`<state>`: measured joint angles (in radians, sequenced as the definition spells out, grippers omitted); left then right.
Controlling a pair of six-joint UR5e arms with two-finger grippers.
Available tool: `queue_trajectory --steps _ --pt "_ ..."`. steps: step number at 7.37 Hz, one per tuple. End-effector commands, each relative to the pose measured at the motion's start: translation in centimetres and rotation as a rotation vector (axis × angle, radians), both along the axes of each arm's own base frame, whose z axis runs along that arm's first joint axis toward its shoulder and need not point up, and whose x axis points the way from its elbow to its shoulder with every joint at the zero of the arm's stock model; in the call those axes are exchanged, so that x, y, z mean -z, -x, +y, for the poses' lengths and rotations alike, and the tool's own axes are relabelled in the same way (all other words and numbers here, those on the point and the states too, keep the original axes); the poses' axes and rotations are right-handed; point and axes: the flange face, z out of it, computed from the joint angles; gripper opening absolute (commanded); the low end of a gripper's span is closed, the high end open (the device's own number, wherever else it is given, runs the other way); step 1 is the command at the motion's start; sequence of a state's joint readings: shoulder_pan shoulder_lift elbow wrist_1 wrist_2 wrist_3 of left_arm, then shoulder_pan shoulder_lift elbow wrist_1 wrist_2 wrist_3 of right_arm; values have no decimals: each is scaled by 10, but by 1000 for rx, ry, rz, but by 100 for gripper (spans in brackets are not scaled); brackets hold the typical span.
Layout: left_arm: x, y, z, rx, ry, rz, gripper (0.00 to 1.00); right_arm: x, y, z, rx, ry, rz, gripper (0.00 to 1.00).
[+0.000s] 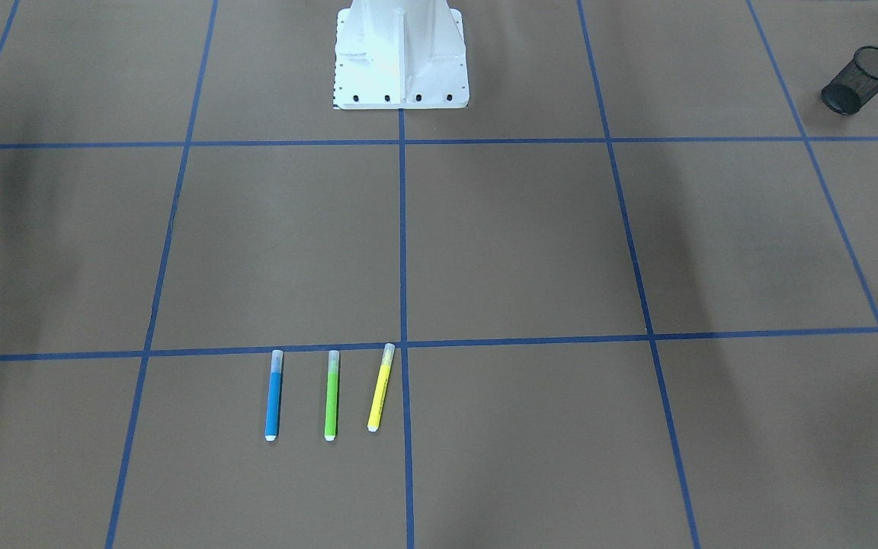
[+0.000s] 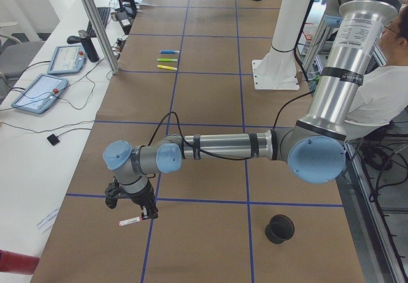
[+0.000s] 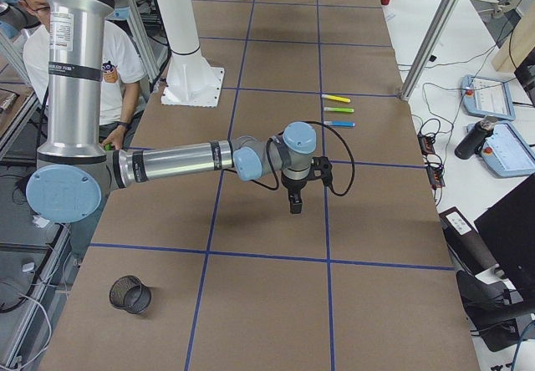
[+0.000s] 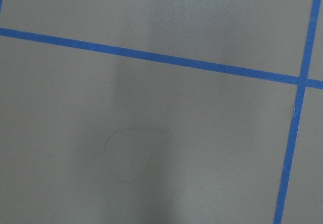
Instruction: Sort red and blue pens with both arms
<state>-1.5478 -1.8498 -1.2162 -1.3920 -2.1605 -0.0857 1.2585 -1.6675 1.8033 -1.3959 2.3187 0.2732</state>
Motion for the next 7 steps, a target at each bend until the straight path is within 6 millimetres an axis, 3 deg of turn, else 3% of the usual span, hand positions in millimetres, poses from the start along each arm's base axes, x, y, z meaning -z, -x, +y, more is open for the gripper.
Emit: queue_trajectory --steps 1,4,7 --pt "-9 31 30 -57 106 109 0 0 5 1 9 3 1 100" --pt "-59 60 113 -104 288 210 0 -2 9 1 10 0 20 100" --pt "-66 62 167 -177 494 360 0 1 13 2 19 -3 15 100"
